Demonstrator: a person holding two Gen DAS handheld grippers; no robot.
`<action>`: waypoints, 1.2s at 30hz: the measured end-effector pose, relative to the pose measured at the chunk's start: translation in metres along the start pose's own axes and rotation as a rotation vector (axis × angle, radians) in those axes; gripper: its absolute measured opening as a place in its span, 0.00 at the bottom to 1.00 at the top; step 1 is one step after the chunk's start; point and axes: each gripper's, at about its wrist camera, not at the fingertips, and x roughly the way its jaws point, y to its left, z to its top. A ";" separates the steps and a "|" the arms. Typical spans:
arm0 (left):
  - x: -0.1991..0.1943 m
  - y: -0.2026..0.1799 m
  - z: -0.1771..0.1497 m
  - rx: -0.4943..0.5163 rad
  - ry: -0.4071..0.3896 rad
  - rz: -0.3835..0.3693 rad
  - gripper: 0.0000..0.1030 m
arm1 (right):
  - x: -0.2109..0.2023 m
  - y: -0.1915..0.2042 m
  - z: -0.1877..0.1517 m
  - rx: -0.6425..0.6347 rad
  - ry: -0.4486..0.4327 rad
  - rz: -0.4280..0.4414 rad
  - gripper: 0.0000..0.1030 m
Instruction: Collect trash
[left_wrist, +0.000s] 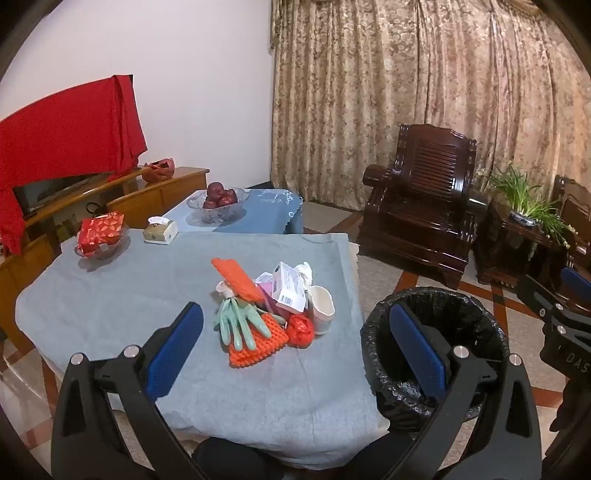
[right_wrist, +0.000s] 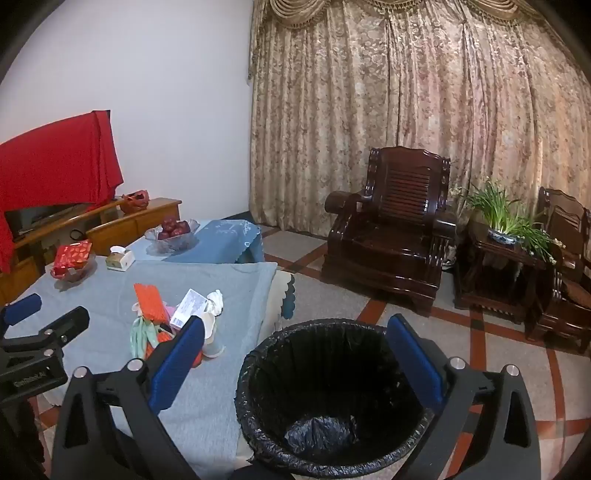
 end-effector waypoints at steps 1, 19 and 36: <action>-0.001 0.000 0.000 0.000 -0.013 0.002 0.95 | 0.000 0.000 0.000 -0.001 -0.001 0.000 0.94; -0.001 0.000 0.000 0.009 -0.012 0.004 0.95 | 0.001 0.001 0.000 0.001 -0.001 -0.001 0.94; 0.003 0.006 0.000 0.014 -0.013 0.006 0.95 | 0.000 -0.001 0.000 0.002 0.004 0.000 0.94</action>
